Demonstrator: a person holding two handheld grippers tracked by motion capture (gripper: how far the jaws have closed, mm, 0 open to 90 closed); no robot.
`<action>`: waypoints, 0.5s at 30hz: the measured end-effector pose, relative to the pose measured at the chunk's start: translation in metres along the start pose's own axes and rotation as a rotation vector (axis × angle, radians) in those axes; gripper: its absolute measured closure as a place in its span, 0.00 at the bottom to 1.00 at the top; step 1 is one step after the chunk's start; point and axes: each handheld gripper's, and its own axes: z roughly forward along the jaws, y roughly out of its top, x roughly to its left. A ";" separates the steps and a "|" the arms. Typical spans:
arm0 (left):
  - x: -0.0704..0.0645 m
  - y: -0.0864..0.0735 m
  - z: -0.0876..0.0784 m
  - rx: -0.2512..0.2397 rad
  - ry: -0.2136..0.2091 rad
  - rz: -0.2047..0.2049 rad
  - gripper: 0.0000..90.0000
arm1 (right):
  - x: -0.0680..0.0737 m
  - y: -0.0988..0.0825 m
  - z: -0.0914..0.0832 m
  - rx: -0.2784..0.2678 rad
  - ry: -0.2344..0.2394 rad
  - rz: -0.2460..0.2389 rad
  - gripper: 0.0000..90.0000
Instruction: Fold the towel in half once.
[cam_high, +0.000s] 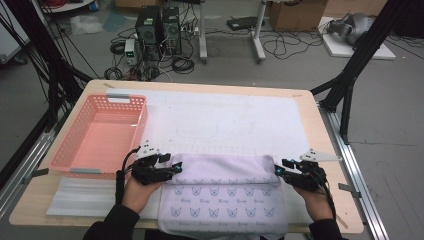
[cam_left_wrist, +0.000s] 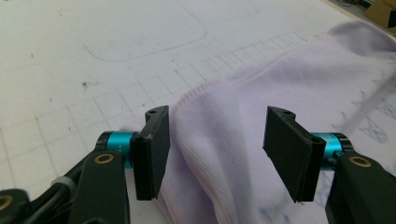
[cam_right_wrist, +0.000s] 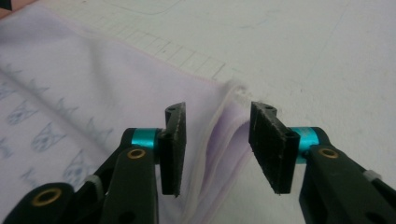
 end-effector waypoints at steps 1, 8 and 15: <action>0.002 0.001 0.004 0.010 0.006 -0.003 0.46 | 0.000 0.004 0.006 0.008 -0.008 0.001 0.61; 0.003 -0.003 0.019 0.062 0.017 0.061 0.86 | -0.006 0.018 0.038 0.062 -0.037 0.029 0.92; -0.002 -0.002 0.002 -0.010 -0.024 0.056 0.94 | -0.003 0.013 0.021 0.008 -0.002 0.004 0.98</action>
